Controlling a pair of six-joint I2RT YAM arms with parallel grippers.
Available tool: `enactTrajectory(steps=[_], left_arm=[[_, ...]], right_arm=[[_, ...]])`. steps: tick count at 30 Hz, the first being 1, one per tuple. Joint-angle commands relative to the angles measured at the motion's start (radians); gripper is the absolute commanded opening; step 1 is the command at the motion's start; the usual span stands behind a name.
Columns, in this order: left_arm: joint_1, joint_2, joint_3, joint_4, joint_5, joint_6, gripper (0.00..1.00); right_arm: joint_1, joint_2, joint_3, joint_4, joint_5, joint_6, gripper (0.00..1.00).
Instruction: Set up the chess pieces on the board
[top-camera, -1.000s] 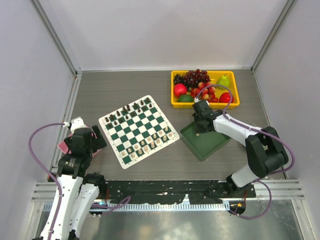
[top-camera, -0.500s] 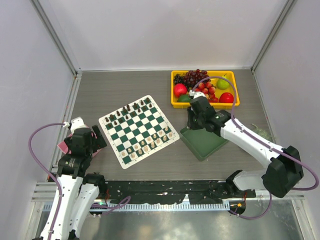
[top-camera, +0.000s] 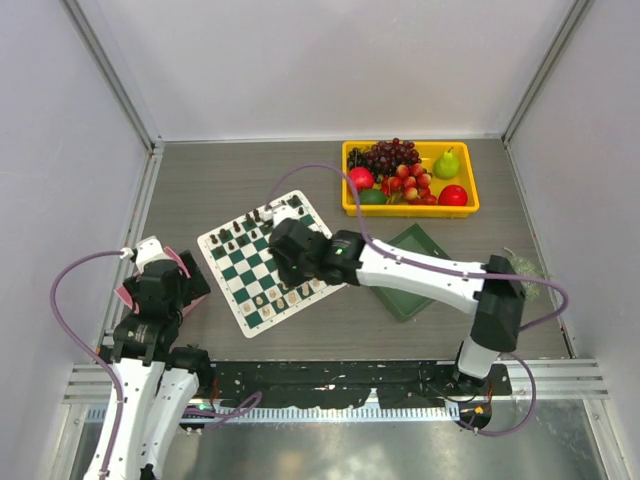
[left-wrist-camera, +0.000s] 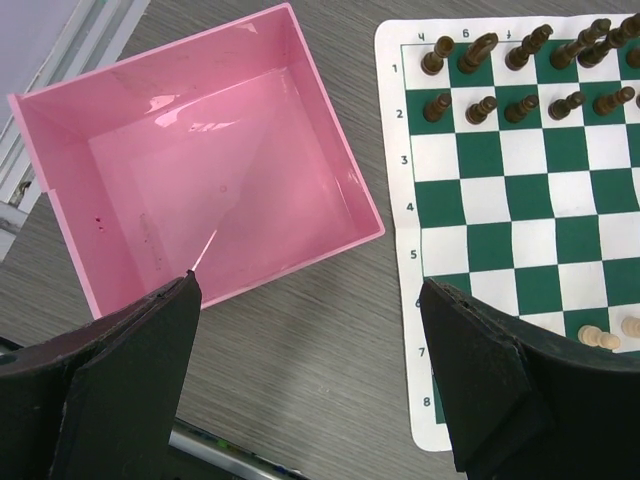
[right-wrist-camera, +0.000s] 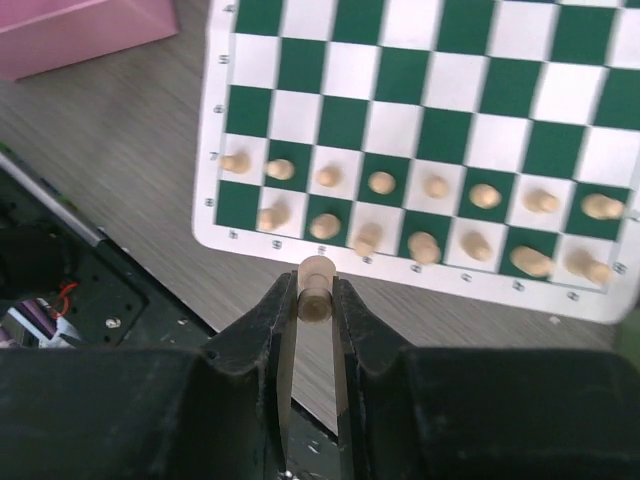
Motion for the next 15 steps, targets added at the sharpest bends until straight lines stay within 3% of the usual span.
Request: enactTrajectory(steps=[1,8,15], left_arm=[[0.009,-0.024,0.009,0.024,-0.044,-0.006,0.99],[0.018,-0.041,0.015,0.007,-0.068,-0.022,0.99],[0.027,-0.059,0.016,0.005,-0.077,-0.025,0.99]], right_arm=[[0.083,0.135,0.164,-0.029,0.015,-0.005,0.19],[0.141,0.307,0.331,-0.075,-0.019,-0.040,0.19],[0.158,0.395,0.388,-0.077,-0.042,-0.048,0.19]])
